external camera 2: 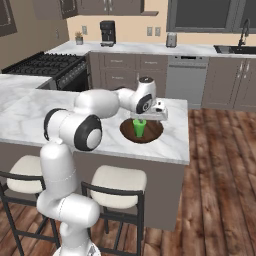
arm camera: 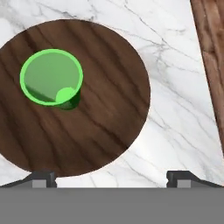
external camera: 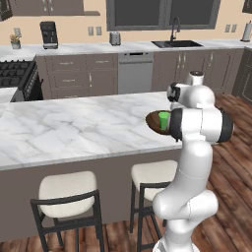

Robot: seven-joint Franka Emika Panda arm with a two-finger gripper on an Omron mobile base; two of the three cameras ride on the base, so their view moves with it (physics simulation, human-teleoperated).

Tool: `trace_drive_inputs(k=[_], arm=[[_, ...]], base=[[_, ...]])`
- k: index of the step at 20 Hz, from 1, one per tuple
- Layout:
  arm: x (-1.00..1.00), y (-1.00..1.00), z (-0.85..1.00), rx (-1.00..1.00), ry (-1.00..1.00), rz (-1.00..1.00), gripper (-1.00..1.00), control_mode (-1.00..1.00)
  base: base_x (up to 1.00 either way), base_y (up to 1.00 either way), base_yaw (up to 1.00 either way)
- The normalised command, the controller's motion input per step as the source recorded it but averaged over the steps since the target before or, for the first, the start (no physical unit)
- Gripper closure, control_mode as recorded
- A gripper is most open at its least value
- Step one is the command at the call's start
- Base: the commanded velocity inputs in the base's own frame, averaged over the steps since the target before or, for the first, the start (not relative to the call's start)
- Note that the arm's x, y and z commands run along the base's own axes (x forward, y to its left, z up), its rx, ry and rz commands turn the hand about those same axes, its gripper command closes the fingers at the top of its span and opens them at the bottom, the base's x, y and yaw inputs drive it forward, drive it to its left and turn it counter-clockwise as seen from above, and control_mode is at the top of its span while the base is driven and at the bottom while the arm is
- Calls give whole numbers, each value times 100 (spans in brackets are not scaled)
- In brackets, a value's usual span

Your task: Place the cup inside the bowl on the dining table and move the bowl to any counter.

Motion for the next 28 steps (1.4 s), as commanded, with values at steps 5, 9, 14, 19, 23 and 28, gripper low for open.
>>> trace_drive_inputs(k=[5,9,14,19,23,28], arm=[[1,-39,0,25,-13,-28,-100,-100],[0,-51,0,32,-8,-13,-100,-100],[0,-52,0,31,-4,-12,-100,-100],[0,-37,0,23,-3,-9,-100,-100],[0,-2,0,2,1,-5,-100,-100],[0,16,-12,0,7,-5,-100,-100]], base=[[0,0,0],[0,0,0],[0,0,0],[0,0,0],[0,0,0],[0,0,0]])
